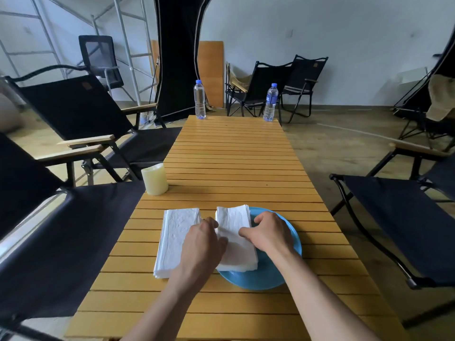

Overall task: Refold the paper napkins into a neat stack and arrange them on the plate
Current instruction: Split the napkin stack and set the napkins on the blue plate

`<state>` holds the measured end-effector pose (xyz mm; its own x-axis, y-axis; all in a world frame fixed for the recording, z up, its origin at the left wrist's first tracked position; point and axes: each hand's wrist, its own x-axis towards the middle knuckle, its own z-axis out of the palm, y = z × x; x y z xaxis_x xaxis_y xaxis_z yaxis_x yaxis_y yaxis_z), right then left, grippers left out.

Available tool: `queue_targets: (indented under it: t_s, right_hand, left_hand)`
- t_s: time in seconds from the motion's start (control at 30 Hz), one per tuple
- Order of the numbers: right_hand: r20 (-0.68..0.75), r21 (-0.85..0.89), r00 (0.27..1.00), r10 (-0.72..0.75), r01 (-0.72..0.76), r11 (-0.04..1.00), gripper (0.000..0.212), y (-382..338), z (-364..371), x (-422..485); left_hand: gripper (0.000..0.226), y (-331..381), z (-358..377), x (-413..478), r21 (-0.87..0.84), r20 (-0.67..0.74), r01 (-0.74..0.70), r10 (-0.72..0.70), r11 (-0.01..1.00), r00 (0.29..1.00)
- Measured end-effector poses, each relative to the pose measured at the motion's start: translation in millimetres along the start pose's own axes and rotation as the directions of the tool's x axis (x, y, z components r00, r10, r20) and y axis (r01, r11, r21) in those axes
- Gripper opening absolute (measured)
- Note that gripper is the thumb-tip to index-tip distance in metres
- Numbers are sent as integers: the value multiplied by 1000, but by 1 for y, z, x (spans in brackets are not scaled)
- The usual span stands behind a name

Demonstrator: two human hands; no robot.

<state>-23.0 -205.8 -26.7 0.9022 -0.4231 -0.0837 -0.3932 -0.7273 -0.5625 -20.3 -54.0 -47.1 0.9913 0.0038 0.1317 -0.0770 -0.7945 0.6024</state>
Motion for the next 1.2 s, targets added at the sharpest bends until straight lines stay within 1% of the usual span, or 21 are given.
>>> queue_targets:
  t_s: [0.07, 0.13, 0.2, 0.23, 0.3, 0.33, 0.37, 0.4, 0.43, 0.5, 0.57, 0.6, 0.67, 0.73, 0.83, 0.9, 0.97, 1.03, 1.1, 1.13, 1.2]
  right_hand:
    - [-21, 20, 1000, -20, 21, 1000, 31, -2, -5, -1]
    - [-93, 109, 993, -71, 81, 991, 32, -7, -8, -1]
    - [-162, 227, 973, -163, 197, 954, 25, -17, -8, -5]
    - [-166, 283, 965, -201, 242, 928, 19, -24, -6, -9]
    - [-98, 360, 962, -254, 273, 892, 11, -38, 3, -19]
    - [-45, 376, 960, -276, 273, 886, 11, -45, 10, -25]
    - [5, 353, 955, -297, 276, 894, 12, -49, 18, -31]
    - [46, 292, 948, -314, 288, 912, 16, -53, 26, -36]
    - [68, 207, 943, -325, 305, 930, 22, -57, 33, -40]
    - [62, 35, 944, -325, 323, 946, 32, -64, 44, -47]
    - [25, -63, 952, -306, 308, 949, 30, -71, 49, -50]
    - [15, -95, 954, -298, 298, 950, 28, -75, 50, -51]
    - [25, -121, 959, -282, 283, 952, 28, -80, 54, -51]
    - [42, -106, 967, -251, 254, 961, 29, -83, 59, -51]
    - [30, -69, 973, -228, 229, 971, 30, -83, 64, -51]
    - [19, -29, 977, -210, 211, 977, 32, -83, 65, -50]
    - [6, -5, 982, -189, 189, 982, 34, -83, 64, -49]
    - [22, 22, 985, -174, 173, 985, 32, -84, 64, -50]
    - [87, 120, 983, -160, 149, 981, 26, -85, 64, -50]
    - [130, 209, 980, -152, 122, 970, 23, -86, 64, -49]
    - [235, 403, 963, -133, 28, 915, 24, -87, 63, -48]
  left_hand:
    - [39, 3, -6, -2, -1, 9, 4, -4, 1000, 1000]
    - [30, 9, -20, -2, -40, -13, 9, -10, 999, 1000]
    - [14, 10, -43, 2, -144, -60, 27, -36, 989, 998]
    - [5, 9, -58, 5, -197, -77, 43, -59, 979, 995]
    - [6, -3, -88, 10, -298, -154, 76, -126, 951, 980]
    - [2, -15, -99, 12, -298, -201, 94, -158, 950, 967]
    - [11, -29, -108, 14, -251, -242, 139, -201, 958, 949]
    - [20, -44, -113, 14, -176, -241, 212, -251, 961, 938]
    - [24, -59, -116, 14, -107, -201, 291, -307, 951, 930]
    - [24, -80, -113, 13, -29, -63, 408, -409, 912, 910]
    - [43, -90, -105, 13, 5, 34, 454, -454, 891, 890]
    - [47, -91, -102, 13, 2, 79, 467, -466, 884, 881]
    - [49, -90, -93, 12, -76, 155, 475, -460, 877, 874]
    - [46, -86, -86, 12, -122, 198, 487, -459, 865, 866]
    - [40, -81, -84, 10, -121, 230, 534, -499, 837, 835]
    - [38, -80, -87, 9, -134, 223, 526, -492, 840, 842]
    - [33, -81, -89, 7, -170, 207, 495, -460, 852, 863]
    - [29, -82, -89, 7, -195, 197, 480, -445, 855, 874]
    - [30, -84, -87, 9, -241, 220, 499, -454, 832, 863]
    - [29, -85, -86, 9, -254, 232, 515, -465, 819, 854]
    - [28, -85, -85, 9, -271, 249, 546, -490, 793, 835]
